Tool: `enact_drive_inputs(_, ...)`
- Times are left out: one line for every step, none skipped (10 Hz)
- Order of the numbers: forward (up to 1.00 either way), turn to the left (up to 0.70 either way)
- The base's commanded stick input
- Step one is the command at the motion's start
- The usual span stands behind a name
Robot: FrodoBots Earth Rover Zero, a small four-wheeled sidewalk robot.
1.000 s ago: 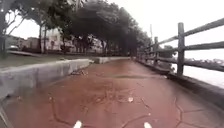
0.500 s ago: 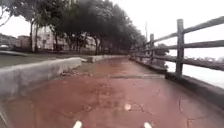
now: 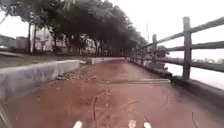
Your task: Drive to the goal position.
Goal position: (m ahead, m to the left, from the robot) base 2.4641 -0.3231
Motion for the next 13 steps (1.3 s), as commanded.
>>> enact_drive_inputs(0.5,0.0)
enact_drive_inputs(0.5,0.0)
enact_drive_inputs(0.5,0.0)
enact_drive_inputs(0.5,0.0)
enact_drive_inputs(0.5,0.0)
enact_drive_inputs(0.5,0.0)
enact_drive_inputs(0.5,0.0)
enact_drive_inputs(0.5,0.0)
enact_drive_inputs(0.5,0.0)
enact_drive_inputs(0.5,0.0)
enact_drive_inputs(0.5,0.0)
enact_drive_inputs(0.5,0.0)
enact_drive_inputs(0.5,0.0)
